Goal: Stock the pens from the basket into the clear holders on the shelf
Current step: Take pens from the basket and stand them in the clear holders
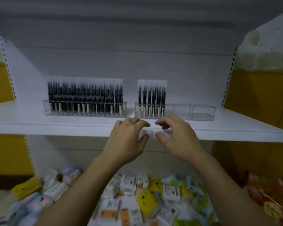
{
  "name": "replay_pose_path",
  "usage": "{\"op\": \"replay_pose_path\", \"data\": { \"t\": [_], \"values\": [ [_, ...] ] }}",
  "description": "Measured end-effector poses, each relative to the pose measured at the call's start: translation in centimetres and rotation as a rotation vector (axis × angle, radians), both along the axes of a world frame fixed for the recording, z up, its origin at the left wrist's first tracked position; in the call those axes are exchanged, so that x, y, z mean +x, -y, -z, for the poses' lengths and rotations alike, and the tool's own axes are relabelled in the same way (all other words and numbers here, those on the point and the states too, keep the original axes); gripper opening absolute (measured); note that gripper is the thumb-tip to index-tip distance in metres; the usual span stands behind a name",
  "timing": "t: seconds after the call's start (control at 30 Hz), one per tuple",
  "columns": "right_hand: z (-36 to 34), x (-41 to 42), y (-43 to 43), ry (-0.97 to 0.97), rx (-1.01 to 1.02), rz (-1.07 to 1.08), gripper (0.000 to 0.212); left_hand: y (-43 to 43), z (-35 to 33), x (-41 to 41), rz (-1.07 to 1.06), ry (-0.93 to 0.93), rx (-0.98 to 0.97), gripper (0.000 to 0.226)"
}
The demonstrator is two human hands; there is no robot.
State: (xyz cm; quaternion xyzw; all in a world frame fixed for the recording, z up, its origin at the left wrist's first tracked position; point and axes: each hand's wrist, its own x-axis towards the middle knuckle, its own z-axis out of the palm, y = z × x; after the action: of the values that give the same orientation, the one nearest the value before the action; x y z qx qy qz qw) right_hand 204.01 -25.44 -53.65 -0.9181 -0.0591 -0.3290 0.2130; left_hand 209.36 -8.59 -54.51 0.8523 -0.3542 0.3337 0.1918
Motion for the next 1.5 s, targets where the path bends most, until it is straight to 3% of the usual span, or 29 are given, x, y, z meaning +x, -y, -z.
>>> {"op": "replay_pose_path", "data": {
  "t": [0.23, 0.4, 0.73, 1.03, 1.47, 1.5],
  "values": [
    [8.2, -0.2, -2.4, -0.156, 0.014, -0.041, 0.03, -2.4, 7.1, -0.5, -0.072, -0.157, 0.108, 0.036],
    [15.5, 0.5, -3.8, -0.432, 0.024, -0.01, 0.049, -3.5, 13.0, -0.1, -0.107, -0.361, 0.172, 0.041],
    [30.9, 1.5, -4.6, -0.862, 0.023, -0.036, 0.06, -5.8, 27.3, 0.3, -0.193, -0.758, 0.309, 0.045],
    [40.6, -0.7, -5.2, -1.267, 0.153, -0.083, 0.038, -6.9, 37.3, -1.9, -0.217, -1.176, 0.333, 0.044],
    [46.4, -0.5, -4.1, -1.507, 0.224, -0.109, 0.01, -7.7, 50.9, -3.3, -0.22, -1.575, 0.369, 0.033],
    [47.3, -0.6, -3.6, -1.537, 0.227, -0.103, 0.017, -7.9, 54.0, -3.6, -0.222, -1.603, 0.363, 0.034]
  ]
}}
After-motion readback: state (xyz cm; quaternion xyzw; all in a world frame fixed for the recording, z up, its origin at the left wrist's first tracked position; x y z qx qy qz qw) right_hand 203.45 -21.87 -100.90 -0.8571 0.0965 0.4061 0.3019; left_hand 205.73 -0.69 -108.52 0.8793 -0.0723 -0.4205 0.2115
